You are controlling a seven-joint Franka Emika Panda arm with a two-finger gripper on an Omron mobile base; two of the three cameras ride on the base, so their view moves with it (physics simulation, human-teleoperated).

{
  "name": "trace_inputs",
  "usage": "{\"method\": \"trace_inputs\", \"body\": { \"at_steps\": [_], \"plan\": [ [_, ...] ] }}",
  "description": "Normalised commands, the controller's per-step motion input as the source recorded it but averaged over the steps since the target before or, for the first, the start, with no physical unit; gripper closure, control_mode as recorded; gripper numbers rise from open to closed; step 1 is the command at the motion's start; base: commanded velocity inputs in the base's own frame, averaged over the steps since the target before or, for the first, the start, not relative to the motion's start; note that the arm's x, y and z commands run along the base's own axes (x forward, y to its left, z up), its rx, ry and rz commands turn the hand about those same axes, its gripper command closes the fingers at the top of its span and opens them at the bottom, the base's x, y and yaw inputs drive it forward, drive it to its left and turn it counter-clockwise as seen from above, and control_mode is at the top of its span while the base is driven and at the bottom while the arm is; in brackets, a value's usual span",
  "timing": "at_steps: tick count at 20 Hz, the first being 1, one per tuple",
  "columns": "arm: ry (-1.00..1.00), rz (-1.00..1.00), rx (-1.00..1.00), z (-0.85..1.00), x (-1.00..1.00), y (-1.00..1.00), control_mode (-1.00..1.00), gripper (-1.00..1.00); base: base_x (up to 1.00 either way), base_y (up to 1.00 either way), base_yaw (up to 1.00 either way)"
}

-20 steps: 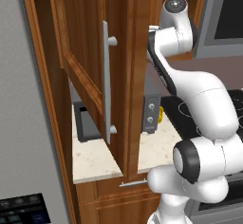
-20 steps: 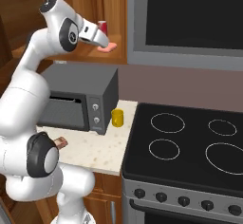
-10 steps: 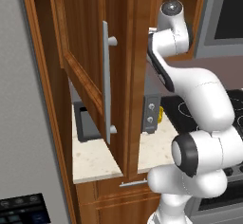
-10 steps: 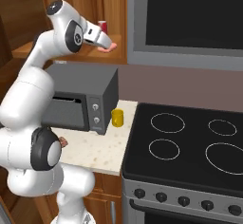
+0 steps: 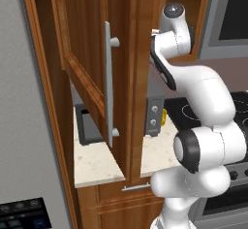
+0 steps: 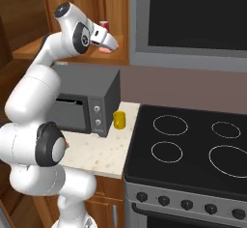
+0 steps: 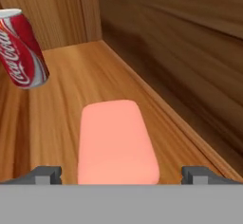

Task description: Pick the bar soap and bar soap from the cabinet and place them on the counter.

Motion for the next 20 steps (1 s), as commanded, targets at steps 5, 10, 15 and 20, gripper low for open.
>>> {"method": "trace_inputs", "body": {
  "at_steps": [5,10,15,20],
  "plan": [
    [0.01,-0.02,-0.01,-0.05,0.21,-0.1,-1.0,-1.0,0.0,0.0,0.0],
    [0.0,0.0,0.0,-0.13,0.21,-0.01,-1.0,-1.0,0.0,0.0,0.0],
    [0.0,0.0,0.0,-0.15,0.16,0.0,-1.0,-1.0,0.0,0.0,0.0],
    [0.0,0.0,0.0,-0.16,0.1,0.0,-1.0,-1.0,0.0,0.0,0.0]
  ]
}}
